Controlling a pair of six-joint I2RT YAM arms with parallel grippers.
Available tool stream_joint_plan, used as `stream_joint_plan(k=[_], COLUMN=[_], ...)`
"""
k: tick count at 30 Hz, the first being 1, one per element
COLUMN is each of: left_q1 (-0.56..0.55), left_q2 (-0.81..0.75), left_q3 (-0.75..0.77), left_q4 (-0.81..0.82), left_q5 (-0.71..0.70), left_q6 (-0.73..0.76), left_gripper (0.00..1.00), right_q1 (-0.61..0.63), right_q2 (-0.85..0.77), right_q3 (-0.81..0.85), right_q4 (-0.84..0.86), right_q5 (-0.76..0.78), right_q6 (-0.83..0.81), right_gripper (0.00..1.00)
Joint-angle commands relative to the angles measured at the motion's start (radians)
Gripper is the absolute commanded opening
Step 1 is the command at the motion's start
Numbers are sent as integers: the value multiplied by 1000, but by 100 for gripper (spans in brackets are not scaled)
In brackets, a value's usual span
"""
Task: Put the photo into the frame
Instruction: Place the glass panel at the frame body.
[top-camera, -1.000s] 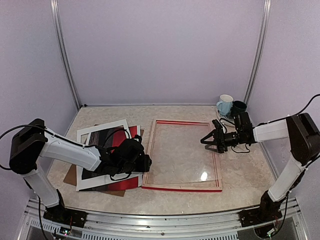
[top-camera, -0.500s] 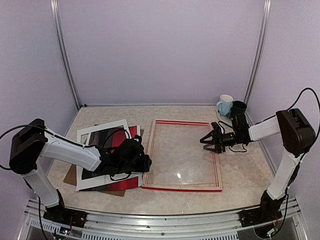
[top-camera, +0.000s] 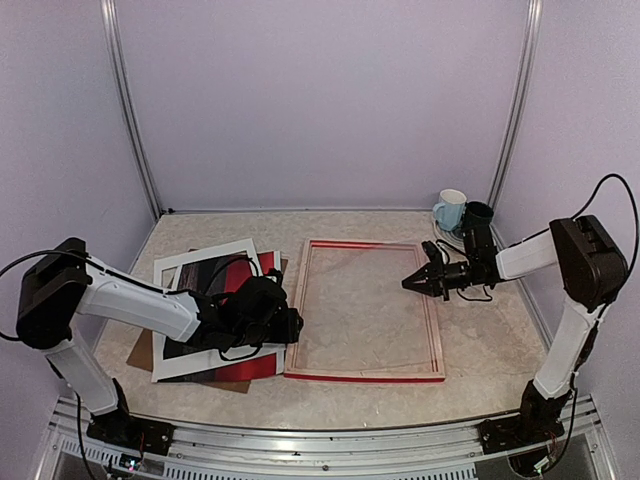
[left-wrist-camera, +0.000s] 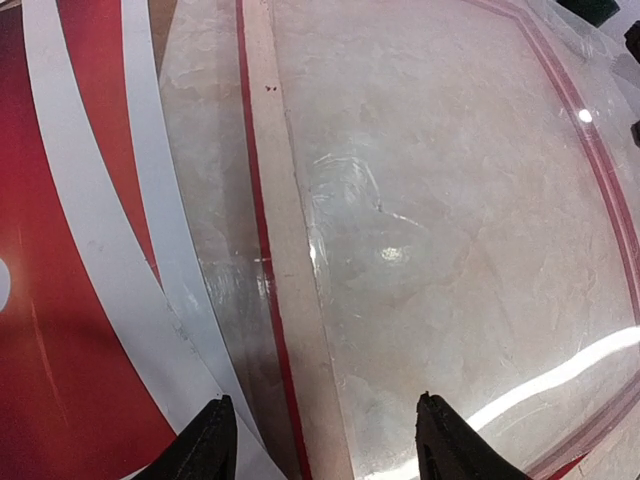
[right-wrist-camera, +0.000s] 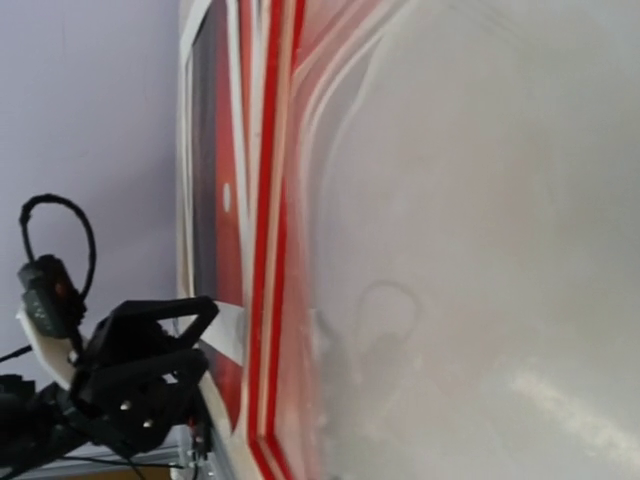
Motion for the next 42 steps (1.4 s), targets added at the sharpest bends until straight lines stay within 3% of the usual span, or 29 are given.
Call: stream_joint_plan(k=[1,10,15,20,24,32,42], left_q1=[-5,27,49,74,97,97,97], left_q2=[-33,-122,-240,-374,-451,-462,-494], left_q3=[0,2,-50,-125,-169,-201,-245], left_q4=[-17,-53,-75,-125,-129,-140,-130], left_q5=[-19,-75,-144,-209,-203,-182,-185], left_q6=[0,-24,-53,-87,-90,-107,-119], left_gripper=[61,65,68,72,80,99,99], right_q1=[-1,64,106,121,119,109,94], right_q2=[-70,-183,-231,-263,-208,19,44], right_q3=[17,100,136,132,90,-33,-43], right_q4=[53,139,211,196,146,311,226], right_q5=[-58,-104,-107,-75,-30,47,94], right_q6=[28,132,201,170,115,146,43], right_gripper=[0,0,0,0,0,0,0])
